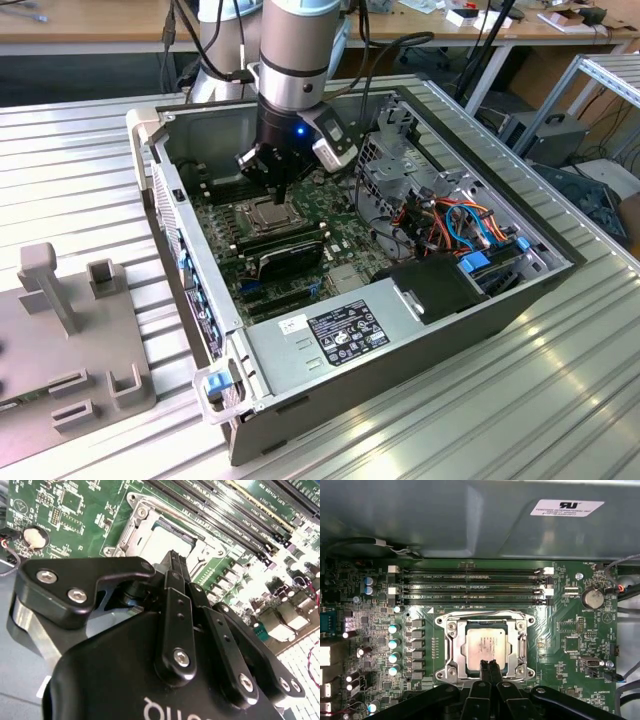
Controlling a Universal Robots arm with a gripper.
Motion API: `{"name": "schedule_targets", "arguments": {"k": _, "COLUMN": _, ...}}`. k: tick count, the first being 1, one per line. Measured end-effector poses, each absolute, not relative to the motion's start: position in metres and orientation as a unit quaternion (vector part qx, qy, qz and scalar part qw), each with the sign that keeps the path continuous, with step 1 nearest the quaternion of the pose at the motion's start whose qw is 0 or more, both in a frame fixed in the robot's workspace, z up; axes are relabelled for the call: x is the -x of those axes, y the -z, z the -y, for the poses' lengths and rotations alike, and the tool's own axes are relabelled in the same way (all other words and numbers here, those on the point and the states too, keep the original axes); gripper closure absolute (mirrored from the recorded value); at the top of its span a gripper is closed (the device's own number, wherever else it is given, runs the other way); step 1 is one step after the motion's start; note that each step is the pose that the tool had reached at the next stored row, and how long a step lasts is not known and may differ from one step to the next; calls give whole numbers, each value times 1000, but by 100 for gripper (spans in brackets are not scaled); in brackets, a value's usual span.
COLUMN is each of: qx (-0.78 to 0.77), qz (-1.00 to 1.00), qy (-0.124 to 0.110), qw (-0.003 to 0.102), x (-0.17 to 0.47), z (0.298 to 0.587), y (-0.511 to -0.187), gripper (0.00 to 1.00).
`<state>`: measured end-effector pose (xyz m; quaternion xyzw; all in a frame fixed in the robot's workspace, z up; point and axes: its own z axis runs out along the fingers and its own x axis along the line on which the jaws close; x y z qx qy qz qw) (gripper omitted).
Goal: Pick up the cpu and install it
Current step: 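Install the second cpu locking lever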
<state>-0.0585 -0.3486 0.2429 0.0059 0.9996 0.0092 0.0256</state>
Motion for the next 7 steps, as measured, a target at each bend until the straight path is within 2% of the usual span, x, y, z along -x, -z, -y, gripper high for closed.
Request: {"name": "schedule_targets", "arguments": {"k": 7, "qx": -6, "qz": -1000, "qy": -5, "qw": 26, "x": 59, "z": 349, "y": -243, "gripper": 89}}
